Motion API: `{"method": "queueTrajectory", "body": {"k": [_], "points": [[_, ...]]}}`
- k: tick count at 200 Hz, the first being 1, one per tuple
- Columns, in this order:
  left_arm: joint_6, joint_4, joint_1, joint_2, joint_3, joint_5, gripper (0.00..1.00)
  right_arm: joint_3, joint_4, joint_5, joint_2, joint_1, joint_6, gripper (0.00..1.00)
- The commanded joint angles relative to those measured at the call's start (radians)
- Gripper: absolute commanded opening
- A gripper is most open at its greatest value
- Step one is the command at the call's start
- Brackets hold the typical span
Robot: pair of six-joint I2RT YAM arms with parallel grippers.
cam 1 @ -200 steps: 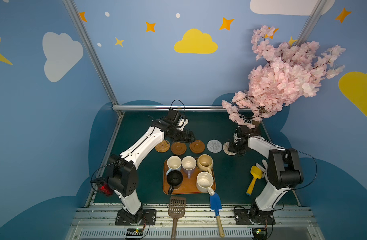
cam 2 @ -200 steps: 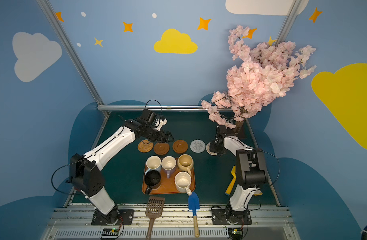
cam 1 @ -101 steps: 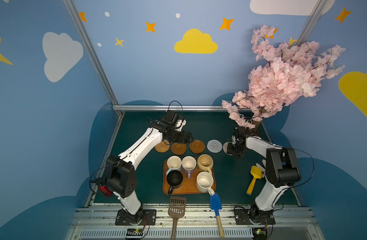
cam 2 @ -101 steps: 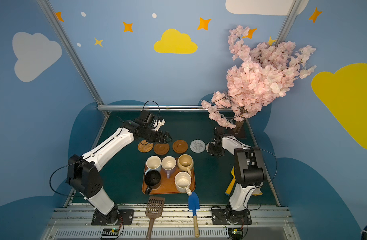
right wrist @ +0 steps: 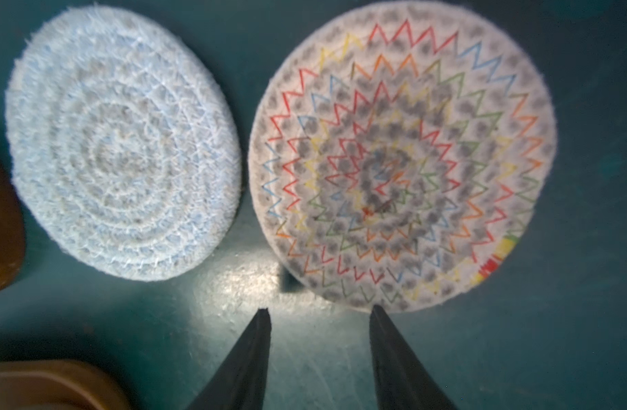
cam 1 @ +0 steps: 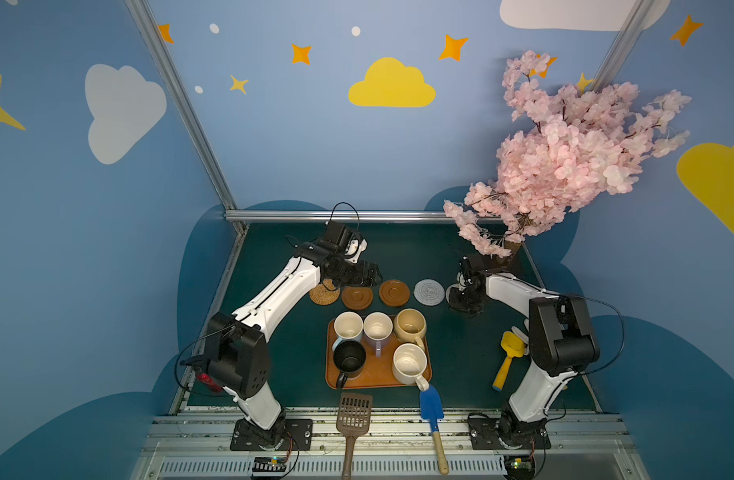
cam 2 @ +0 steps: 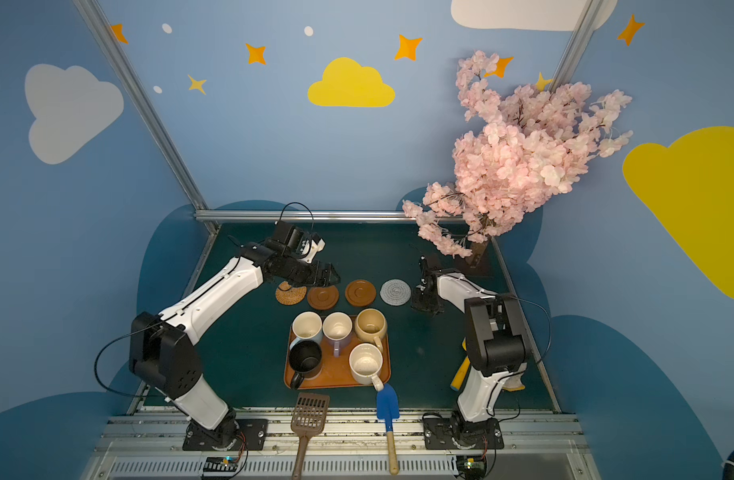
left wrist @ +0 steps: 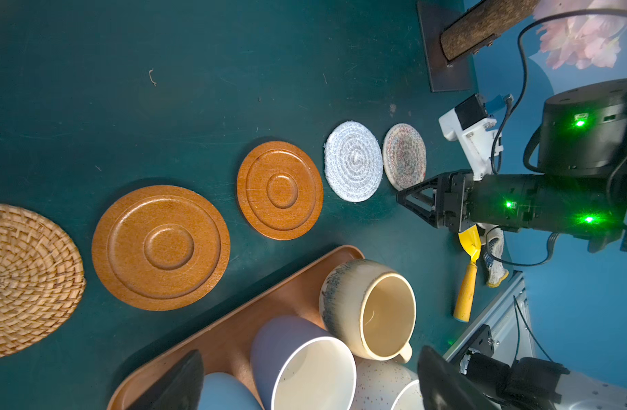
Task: Place cups on coasters
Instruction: Move the coaster to the middle-right of the table.
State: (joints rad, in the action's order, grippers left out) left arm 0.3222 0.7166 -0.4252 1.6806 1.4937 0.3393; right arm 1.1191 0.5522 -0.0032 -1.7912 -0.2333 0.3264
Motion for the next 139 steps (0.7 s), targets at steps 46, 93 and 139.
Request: {"method": "queueTrajectory", "body": {"k": [46, 93, 139], "points": [[-0.003, -0.002, 0.009, -0.028, -0.01, 0.005, 0.94, 0.038, 0.055, 0.027, -0.058, 0.009, 0.025, 0.48], [0.006, -0.018, 0.013, -0.039, -0.029, 0.002, 0.95, 0.058, 0.058, 0.048, -0.089, 0.042, 0.027, 0.49], [0.011, -0.025, 0.016, -0.041, -0.036, 0.008, 0.95, 0.144, 0.092, 0.042, -0.136, 0.056, -0.014, 0.49]]}}
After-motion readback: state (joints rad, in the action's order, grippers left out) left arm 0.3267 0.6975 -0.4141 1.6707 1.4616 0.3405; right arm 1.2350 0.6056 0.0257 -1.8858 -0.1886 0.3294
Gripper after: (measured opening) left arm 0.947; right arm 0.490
